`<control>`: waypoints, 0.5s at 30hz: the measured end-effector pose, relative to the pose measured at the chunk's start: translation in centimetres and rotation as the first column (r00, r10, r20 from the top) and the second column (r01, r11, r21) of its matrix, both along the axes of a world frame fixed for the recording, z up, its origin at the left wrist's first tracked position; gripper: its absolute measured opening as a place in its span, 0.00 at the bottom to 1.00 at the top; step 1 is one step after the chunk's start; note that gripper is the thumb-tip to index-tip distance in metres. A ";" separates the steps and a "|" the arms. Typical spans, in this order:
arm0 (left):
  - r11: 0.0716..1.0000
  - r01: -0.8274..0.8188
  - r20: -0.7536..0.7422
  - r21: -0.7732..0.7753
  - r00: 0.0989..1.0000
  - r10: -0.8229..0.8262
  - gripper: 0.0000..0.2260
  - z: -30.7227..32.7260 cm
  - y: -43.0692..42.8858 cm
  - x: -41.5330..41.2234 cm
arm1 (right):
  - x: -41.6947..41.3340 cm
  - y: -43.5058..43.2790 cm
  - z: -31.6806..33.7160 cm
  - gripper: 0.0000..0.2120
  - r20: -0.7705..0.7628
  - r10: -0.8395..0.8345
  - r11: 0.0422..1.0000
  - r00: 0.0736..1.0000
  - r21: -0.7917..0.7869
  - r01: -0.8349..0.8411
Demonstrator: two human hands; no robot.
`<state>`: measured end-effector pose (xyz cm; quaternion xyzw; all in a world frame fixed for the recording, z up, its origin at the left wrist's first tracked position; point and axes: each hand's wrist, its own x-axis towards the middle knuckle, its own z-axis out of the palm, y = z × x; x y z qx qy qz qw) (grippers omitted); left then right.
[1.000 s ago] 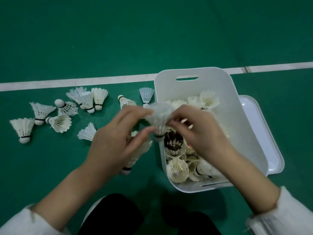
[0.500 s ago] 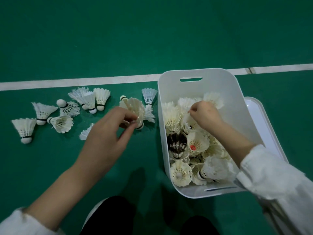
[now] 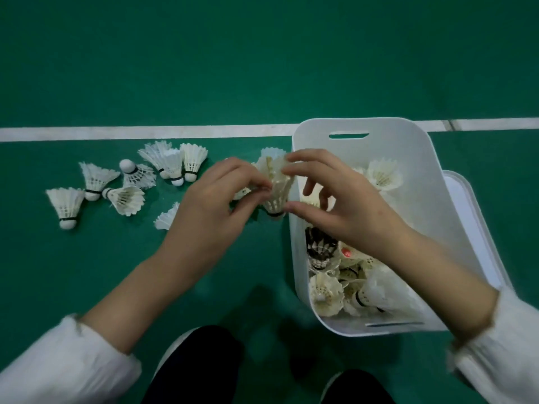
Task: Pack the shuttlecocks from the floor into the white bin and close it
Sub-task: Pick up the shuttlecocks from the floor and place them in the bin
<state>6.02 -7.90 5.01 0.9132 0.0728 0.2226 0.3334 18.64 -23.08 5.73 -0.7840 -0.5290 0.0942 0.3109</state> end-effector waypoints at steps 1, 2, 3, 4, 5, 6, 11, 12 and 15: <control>1.000 0.004 0.000 -0.013 1.000 -0.004 0.03 0.0 0.1 0.0 | 0.2 0.3 -0.3 0.13 0.035 -0.011 1.000 0.999 0.003 0.011; 1.000 0.013 0.001 -0.022 1.000 -0.013 0.03 -0.2 0.2 -0.1 | 0.4 0.6 -0.6 0.09 0.062 -0.025 1.000 0.998 0.007 0.025; 0.999 0.023 0.006 -0.032 1.000 -0.023 0.03 -0.4 0.3 -0.1 | 0.6 0.8 -0.7 0.06 0.071 -0.031 1.000 0.997 0.007 0.031; 0.999 0.026 0.012 -0.047 1.000 -0.026 0.05 -0.7 0.4 -0.2 | 0.6 0.9 -0.8 0.05 0.068 -0.029 1.000 0.997 0.005 0.029; 0.997 0.023 0.013 -0.069 1.000 -0.022 0.07 -0.9 0.4 -0.2 | 0.5 0.9 -0.8 0.04 0.061 -0.026 1.000 0.998 0.008 0.025; 0.996 0.011 0.012 -0.091 1.000 -0.010 0.10 -1.1 0.5 -0.3 | 0.4 0.8 -0.7 0.03 0.044 -0.035 0.999 0.998 0.017 0.034; 0.991 -0.129 -0.106 0.045 0.985 0.134 0.13 -4.4 4.4 -1.7 | 2.5 -1.8 0.0 0.04 -0.249 -0.433 0.893 0.867 0.010 0.449; 0.980 -0.158 -0.185 0.118 0.966 0.178 0.12 -5.7 5.5 -2.3 | 2.9 -2.4 -0.5 0.04 -0.265 -0.492 0.862 0.829 -0.012 0.507; 0.936 -0.238 -0.448 0.258 0.829 0.334 0.18 -9.6 8.2 -4.4 | 3.0 -3.0 -2.2 0.02 -0.178 -0.550 0.835 0.816 -0.105 0.540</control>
